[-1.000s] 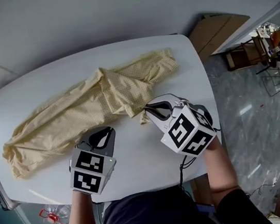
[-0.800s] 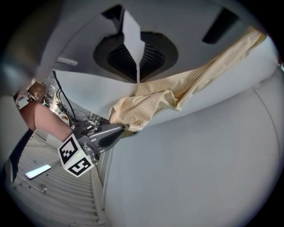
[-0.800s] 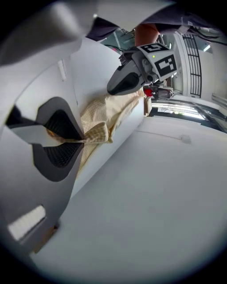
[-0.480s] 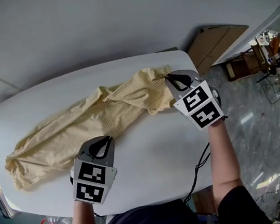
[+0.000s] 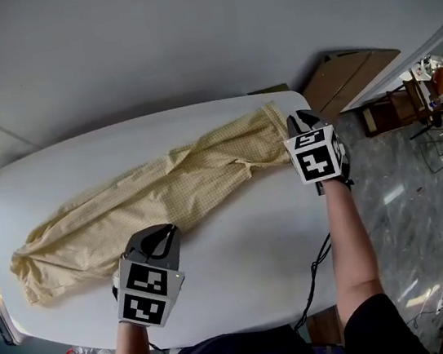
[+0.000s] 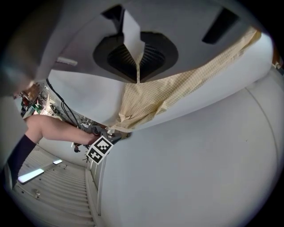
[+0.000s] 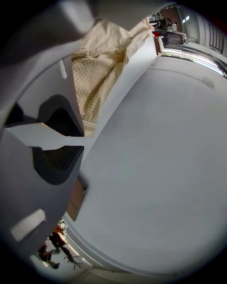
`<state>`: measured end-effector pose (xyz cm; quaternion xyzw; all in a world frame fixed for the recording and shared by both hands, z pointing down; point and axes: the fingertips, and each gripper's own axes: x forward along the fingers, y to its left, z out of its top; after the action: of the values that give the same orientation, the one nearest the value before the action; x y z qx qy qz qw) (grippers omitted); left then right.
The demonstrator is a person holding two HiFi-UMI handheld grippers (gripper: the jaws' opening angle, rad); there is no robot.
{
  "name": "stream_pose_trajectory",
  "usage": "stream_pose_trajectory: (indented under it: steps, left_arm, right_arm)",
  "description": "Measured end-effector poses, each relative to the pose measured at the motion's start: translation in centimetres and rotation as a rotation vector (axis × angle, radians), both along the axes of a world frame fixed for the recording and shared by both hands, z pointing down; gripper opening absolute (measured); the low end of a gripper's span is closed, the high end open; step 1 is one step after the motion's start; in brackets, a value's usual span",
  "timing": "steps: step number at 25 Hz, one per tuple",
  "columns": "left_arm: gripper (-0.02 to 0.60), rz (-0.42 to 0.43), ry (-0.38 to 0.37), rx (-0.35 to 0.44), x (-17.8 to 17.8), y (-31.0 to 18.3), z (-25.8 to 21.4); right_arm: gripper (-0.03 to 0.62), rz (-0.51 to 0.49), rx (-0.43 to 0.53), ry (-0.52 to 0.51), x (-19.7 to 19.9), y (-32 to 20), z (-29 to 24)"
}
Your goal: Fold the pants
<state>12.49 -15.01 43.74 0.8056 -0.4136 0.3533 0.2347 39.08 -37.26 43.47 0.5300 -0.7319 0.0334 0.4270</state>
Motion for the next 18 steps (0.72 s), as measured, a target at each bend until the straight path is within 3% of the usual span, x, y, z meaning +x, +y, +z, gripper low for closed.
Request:
stream_pose_trajectory:
  steps: [2, 7, 9, 11, 18]
  left_arm:
    - [0.018, -0.004, -0.001, 0.002, -0.2, -0.1, 0.0]
    - [0.012, -0.045, -0.013, 0.033, -1.3, -0.3, -0.2]
    - [-0.005, -0.077, -0.008, 0.038, -1.9, -0.2, -0.4]
    - [-0.005, -0.099, 0.003, 0.048, -2.5, -0.1, -0.9]
    - [-0.005, -0.183, -0.028, 0.103, -6.8, 1.6, -2.7]
  right_arm:
    - [0.064, 0.006, 0.01, -0.037, -0.1, 0.3, -0.6]
    - [0.057, -0.095, 0.003, -0.176, -3.5, 4.0, -2.2]
    - [0.008, -0.119, -0.001, -0.219, -4.8, 5.7, -2.6]
    - [0.002, -0.138, -0.005, -0.253, -6.0, 7.1, -2.9]
    - [0.001, -0.225, -0.023, -0.289, -10.7, 10.8, -3.6]
